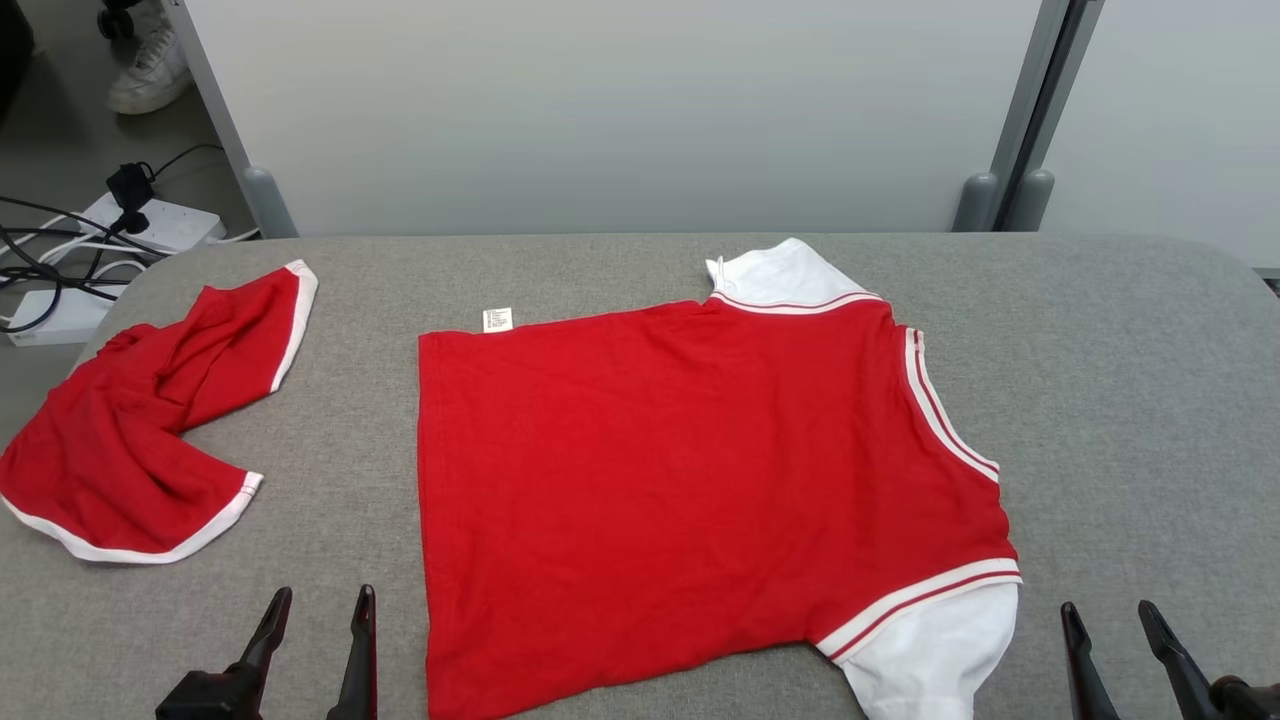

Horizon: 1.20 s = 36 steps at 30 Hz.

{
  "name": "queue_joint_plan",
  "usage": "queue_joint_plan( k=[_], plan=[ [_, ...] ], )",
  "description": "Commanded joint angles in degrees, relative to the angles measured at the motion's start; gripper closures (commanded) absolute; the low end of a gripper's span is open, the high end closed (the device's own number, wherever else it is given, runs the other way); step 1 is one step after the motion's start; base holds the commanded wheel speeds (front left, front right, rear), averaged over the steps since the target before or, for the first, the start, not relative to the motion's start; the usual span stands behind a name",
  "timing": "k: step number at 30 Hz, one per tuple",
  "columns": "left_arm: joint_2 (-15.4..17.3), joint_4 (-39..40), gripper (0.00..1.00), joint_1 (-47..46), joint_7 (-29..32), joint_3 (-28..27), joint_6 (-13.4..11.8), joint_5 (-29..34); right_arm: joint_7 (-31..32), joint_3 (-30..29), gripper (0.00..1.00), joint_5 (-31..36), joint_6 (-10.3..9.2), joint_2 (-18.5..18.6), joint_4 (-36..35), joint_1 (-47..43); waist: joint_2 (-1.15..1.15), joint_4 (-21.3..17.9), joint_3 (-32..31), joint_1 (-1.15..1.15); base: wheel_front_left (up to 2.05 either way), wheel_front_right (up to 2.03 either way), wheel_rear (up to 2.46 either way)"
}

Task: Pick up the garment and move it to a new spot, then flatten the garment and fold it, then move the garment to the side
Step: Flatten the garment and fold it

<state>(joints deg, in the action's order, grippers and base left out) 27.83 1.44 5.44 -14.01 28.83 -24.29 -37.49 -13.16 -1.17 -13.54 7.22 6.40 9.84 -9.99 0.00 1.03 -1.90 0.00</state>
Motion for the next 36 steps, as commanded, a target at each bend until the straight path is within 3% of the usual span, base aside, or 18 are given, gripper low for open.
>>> queue_joint_plan(
  k=[1, 5, 12, 23, 36],
  plan=[
    [0.97, 1.11, 0.00, -2.88, -0.58, -2.39, 0.06, -0.05, -0.88, 1.29, 0.00, 0.11, 0.26, 1.07, -1.59, 0.96, 0.00, 0.01, 0.06, 0.00, 0.00, 0.00, 0.00],
    [1.00, 1.12, 0.00, -3.15, -0.22, -1.91, 0.23, 0.10, -0.25, 1.25, 0.00, -0.58, 0.26, 0.89, -1.04, 0.97, 0.00, 0.16, 0.26, 0.00, 0.00, 0.00, 0.00],
    [-1.19, -0.62, 0.00, -3.44, 1.73, 1.35, 2.87, -1.28, 2.07, 2.24, 0.00, -1.71, 0.26, 1.00, 1.87, -0.41, 0.00, 0.80, 1.39, 0.00, 0.00, 0.00, 0.00],
    [-6.24, -10.01, 0.00, -7.54, 2.89, 3.85, 9.54, -5.72, 3.55, 7.79, 0.00, -4.92, 0.26, 1.05, 9.27, 4.20, 0.00, 1.64, 7.19, 0.00, 0.00, 0.00, 0.00],
    [-8.90, -18.35, 0.00, -11.80, 6.42, 5.63, 11.67, -7.44, 1.94, 12.38, 0.00, -7.54, 0.26, 1.67, 17.58, 11.07, 0.00, 1.96, 11.17, 0.00, 0.00, 0.00, 0.00]
  ],
)
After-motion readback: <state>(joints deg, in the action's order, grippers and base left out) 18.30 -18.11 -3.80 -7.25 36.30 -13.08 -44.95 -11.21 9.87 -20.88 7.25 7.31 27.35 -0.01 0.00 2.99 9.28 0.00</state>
